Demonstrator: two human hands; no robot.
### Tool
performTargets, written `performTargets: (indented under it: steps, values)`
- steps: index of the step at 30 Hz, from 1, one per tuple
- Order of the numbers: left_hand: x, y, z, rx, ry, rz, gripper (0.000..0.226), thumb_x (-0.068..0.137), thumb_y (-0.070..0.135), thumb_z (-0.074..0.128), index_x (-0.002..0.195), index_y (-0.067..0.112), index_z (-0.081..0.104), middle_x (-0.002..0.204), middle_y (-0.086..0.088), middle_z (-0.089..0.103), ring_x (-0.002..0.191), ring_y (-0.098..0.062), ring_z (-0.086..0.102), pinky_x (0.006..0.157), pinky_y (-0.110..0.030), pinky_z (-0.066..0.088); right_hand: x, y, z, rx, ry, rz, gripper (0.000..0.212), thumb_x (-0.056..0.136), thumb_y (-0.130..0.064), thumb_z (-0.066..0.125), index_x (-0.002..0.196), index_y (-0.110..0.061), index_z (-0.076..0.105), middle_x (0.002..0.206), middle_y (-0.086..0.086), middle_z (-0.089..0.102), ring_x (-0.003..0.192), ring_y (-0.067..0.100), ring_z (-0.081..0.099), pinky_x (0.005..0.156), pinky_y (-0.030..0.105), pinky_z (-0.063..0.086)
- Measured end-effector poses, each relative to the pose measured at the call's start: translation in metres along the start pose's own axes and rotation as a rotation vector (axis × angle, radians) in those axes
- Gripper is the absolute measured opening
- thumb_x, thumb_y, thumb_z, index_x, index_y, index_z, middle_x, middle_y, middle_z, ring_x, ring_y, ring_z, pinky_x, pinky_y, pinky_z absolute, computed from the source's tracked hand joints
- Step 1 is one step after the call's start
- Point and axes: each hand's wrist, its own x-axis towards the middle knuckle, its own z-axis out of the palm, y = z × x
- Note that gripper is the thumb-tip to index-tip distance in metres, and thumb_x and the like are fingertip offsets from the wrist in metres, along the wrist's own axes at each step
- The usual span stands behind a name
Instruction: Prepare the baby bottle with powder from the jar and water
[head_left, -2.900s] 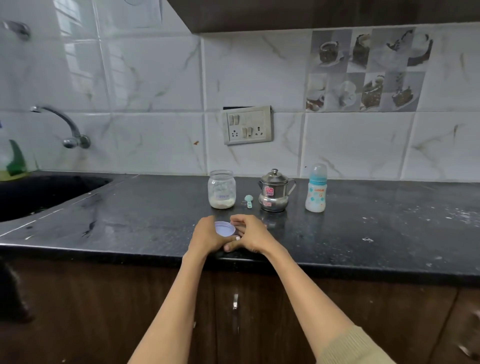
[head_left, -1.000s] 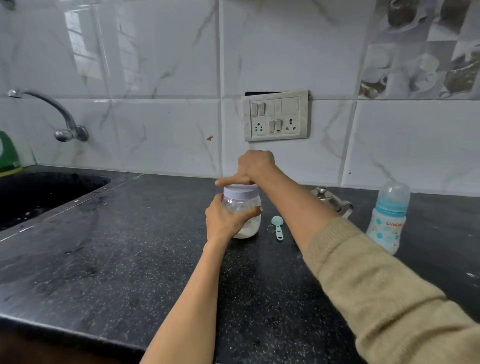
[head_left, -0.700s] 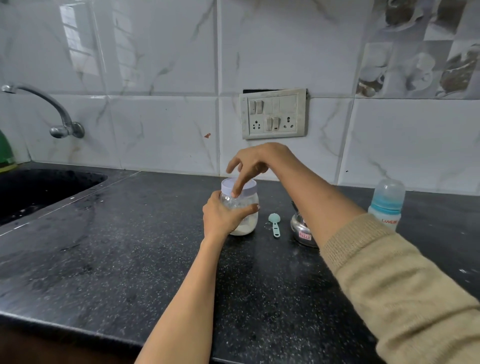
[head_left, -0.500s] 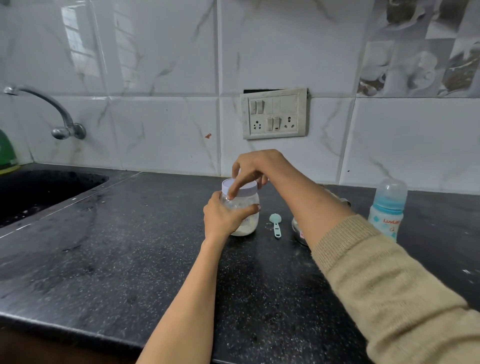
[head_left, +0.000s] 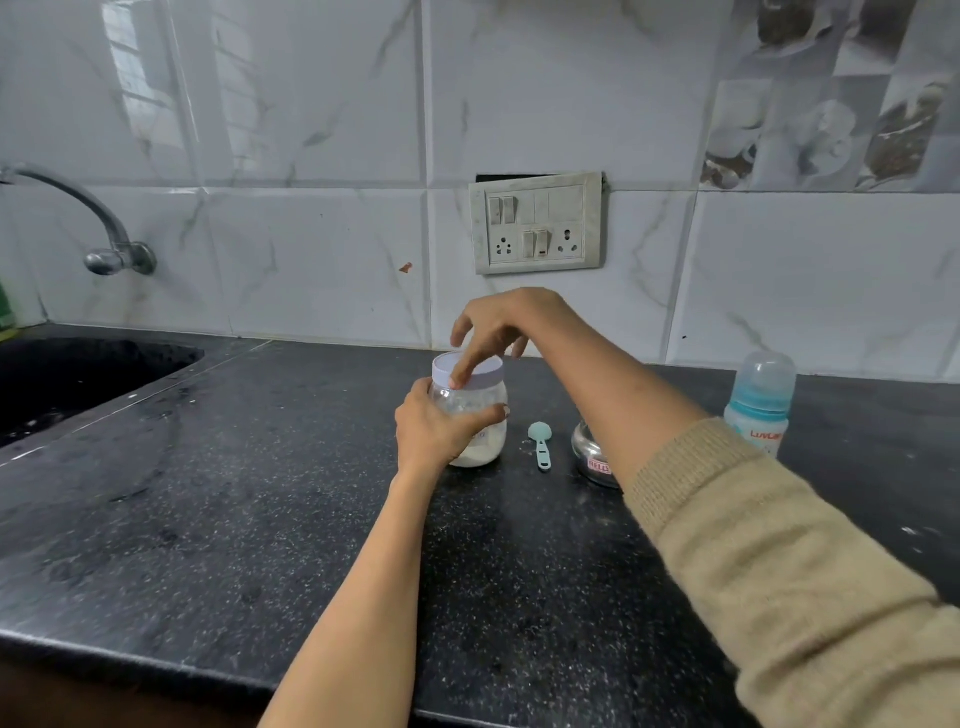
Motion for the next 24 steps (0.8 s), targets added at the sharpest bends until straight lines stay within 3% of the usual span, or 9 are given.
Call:
performTargets:
  steps: [3,5,7,9,16,20,24]
  values:
    - [0.0,0.0,0.001,0.012,0.003,0.003,0.068,0.055,0.047,0.085,0.105,0.012,0.056,0.101,-0.001,0.061,0.087,-0.016,0.056,0.066,-0.025,0.039,0.007,0.003,0.008,0.025,0.043,0.013,0.065,0.063,-0.057,0.075,0.114,-0.017,0.064,0.106,0.003,0.064,0.083,0.019,0.064,0.081,0.03,0.053]
    - [0.0,-0.001,0.003,0.024,0.009,0.0,0.069,0.055,0.048,0.084,0.107,0.013,0.055,0.102,-0.001,0.061,0.088,-0.016,0.055,0.067,-0.026,0.039,0.011,0.005,0.012,0.044,0.064,0.045,0.056,0.061,-0.06,0.073,0.089,-0.013,0.066,0.082,0.003,0.06,0.068,0.019,0.057,0.066,0.028,0.046]
    - [0.001,-0.001,0.004,0.026,0.016,-0.004,0.071,0.054,0.048,0.084,0.109,0.013,0.055,0.105,-0.001,0.061,0.091,-0.017,0.055,0.07,-0.028,0.041,0.012,0.005,0.018,0.069,0.128,0.074,0.052,0.06,-0.062,0.072,0.064,-0.014,0.051,0.065,0.002,0.05,0.06,0.019,0.051,0.058,0.026,0.039]
    - [0.001,-0.001,0.004,0.019,0.021,-0.005,0.072,0.053,0.047,0.084,0.111,0.014,0.055,0.108,-0.002,0.061,0.095,-0.018,0.057,0.073,-0.029,0.043,0.012,0.005,0.024,0.08,0.206,0.084,0.057,0.062,-0.062,0.072,0.058,-0.014,0.041,0.06,0.001,0.044,0.054,0.018,0.045,0.052,0.025,0.034]
    - [0.001,-0.001,0.006,0.024,0.03,-0.005,0.079,0.055,0.046,0.084,0.12,0.015,0.052,0.118,-0.003,0.059,0.109,-0.021,0.055,0.078,-0.027,0.041,0.005,0.001,0.031,0.139,0.266,0.128,0.057,0.065,-0.061,0.071,0.064,-0.012,0.043,0.068,0.001,0.044,0.056,0.015,0.044,0.048,0.024,0.031]
    - [0.003,-0.003,0.007,0.021,0.023,-0.005,0.081,0.053,0.049,0.083,0.12,0.016,0.053,0.117,-0.003,0.062,0.109,-0.021,0.057,0.079,-0.028,0.043,0.005,-0.006,0.042,0.137,0.365,0.152,0.054,0.067,-0.06,0.07,0.067,-0.013,0.045,0.075,0.0,0.05,0.072,0.019,0.05,0.049,0.026,0.031]
    - [0.003,-0.002,0.005,0.007,-0.005,-0.015,0.081,0.056,0.044,0.082,0.124,0.014,0.049,0.12,-0.007,0.06,0.111,-0.025,0.057,0.083,-0.033,0.046,0.008,-0.012,0.058,0.092,0.442,0.166,0.061,0.077,-0.066,0.056,0.1,-0.009,0.059,0.11,0.011,0.054,0.091,0.024,0.051,0.069,0.029,0.038]
